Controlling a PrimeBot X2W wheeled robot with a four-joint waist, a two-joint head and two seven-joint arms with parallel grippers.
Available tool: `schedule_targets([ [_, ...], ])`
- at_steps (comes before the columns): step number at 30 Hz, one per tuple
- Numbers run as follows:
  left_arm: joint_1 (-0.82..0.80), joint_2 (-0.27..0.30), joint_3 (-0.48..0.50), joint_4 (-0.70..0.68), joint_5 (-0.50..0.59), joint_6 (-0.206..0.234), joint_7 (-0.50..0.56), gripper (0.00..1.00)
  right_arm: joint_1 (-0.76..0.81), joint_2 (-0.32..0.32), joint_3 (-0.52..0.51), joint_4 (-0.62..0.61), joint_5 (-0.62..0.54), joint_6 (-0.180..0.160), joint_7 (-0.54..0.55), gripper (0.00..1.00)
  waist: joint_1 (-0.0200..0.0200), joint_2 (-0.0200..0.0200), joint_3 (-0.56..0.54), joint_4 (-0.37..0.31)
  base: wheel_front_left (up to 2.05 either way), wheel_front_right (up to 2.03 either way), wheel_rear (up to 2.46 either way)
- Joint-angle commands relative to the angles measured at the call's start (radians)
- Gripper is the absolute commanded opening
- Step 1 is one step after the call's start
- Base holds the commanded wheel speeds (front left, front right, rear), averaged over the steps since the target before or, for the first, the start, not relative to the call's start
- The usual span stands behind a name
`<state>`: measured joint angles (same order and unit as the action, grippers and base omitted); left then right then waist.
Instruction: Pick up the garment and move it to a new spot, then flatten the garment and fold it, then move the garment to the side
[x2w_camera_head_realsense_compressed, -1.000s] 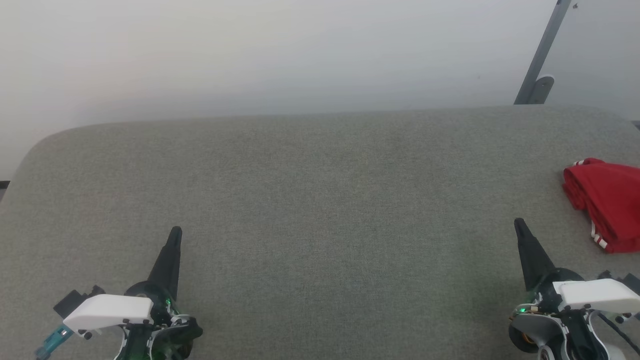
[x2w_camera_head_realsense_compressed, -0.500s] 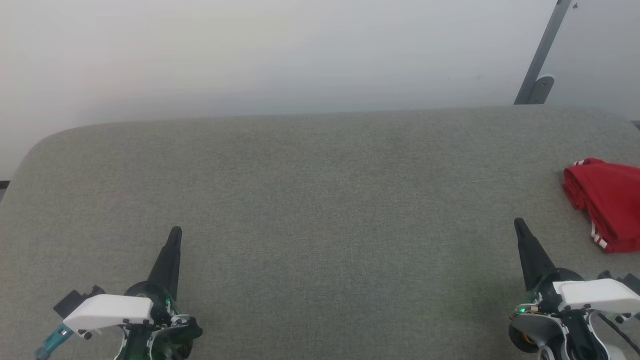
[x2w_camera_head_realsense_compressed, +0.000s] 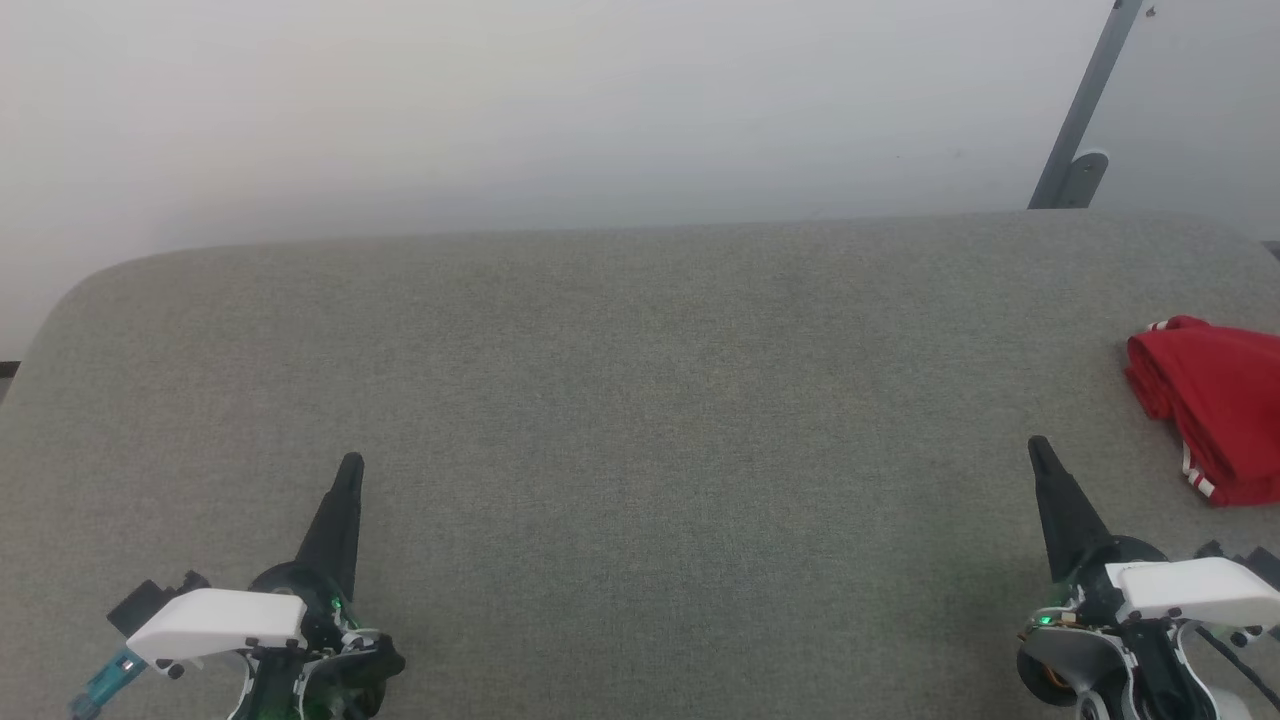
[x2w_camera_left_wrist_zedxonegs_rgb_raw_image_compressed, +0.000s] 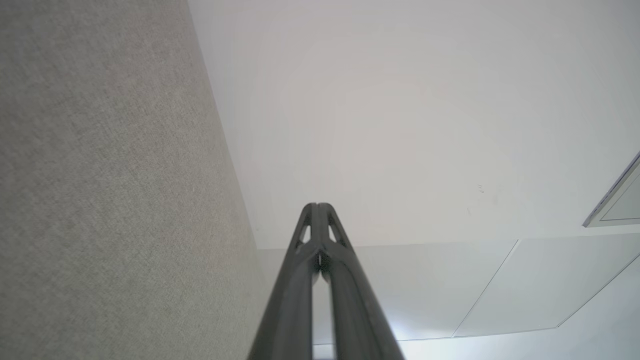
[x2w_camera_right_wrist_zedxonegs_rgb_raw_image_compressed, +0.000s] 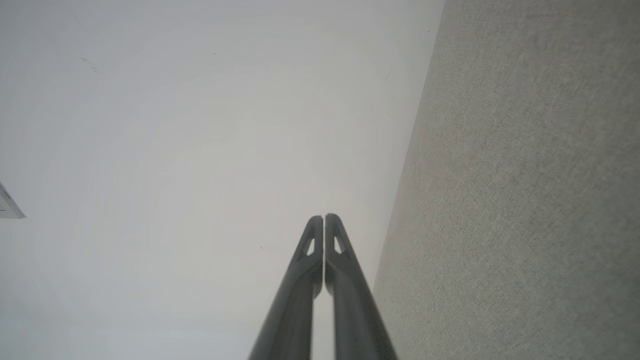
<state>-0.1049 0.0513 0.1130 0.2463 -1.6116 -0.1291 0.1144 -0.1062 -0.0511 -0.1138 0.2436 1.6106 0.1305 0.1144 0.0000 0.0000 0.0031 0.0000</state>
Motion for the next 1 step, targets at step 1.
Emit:
schedule_targets([
  [1,-0.010,-0.003,0.003,0.000,-0.001,-0.003,0.004,0.00,-0.006,0.004,-0.001,0.003,0.004,0.000,0.002,0.00,0.0000,0.0000,0.000,0.000,0.00,0.00,0.00],
])
